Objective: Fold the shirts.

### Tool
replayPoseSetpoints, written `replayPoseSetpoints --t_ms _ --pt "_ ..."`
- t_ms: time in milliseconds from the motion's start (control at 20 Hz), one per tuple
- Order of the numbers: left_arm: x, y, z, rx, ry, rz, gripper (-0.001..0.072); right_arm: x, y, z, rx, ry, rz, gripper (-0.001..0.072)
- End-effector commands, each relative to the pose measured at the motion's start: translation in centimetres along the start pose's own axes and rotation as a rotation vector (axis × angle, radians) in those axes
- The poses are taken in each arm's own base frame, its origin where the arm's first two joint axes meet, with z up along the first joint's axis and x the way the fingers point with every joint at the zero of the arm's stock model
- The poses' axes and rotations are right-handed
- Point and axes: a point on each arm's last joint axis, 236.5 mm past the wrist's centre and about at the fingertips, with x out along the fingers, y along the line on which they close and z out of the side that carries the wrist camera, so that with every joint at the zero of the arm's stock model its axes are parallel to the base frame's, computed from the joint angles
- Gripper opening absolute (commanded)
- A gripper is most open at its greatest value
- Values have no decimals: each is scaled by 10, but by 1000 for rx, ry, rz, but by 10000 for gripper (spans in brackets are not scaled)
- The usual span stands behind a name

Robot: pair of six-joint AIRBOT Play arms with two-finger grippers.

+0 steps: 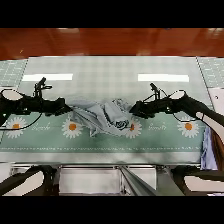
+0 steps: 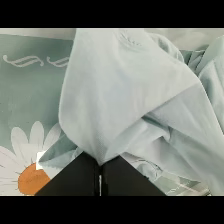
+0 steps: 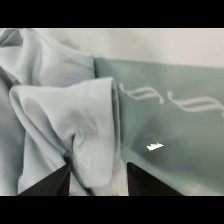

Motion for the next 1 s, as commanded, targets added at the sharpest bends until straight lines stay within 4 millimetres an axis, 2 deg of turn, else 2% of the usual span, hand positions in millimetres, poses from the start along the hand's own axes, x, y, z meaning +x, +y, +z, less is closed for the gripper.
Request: replayPoseSetpoints --t_ms 0,150,200,250,300,350,450,550,600,700,750,850,950 --pt "0 0 0 0 -1 0 20 10 5 11 33 8 31 405" --pt "0 0 1 0 -2 0 20 23 11 7 6 34 28 390" --pt "0 0 1 -1 -2 0 20 27 16 6 -8 43 28 359" --pt "0 0 1 -1 -2 0 20 31 20 6 -29 51 27 272" --pt "0 0 1 -1 -1 0 20 30 24 8 -59 58 24 75" --pt "-2 0 2 2 -5 0 20 24 30 9 -93 74 28 31" --pt "-18 -6 19 17 -52 -8 20 -5 42 17 -166 85 18 30" --pt "-54 -29 54 67 -163 -32 20 -60 56 47 -257 -8 -63 30" --pt "-78 -48 74 99 -235 -62 20 -101 72 68 -313 -100 -99 30" --pt "-141 -105 110 191 -406 -147 20 -194 119 103 -425 -332 -143 29" --pt "-177 -138 121 255 -495 -189 20 -240 148 110 -487 -444 -152 29" --pt "-245 -199 125 403 -649 -230 20 -326 210 99 -627 -654 -177 29" --pt "-311 -249 110 546 -802 -228 20 -397 262 64 -754 -838 -206 29"
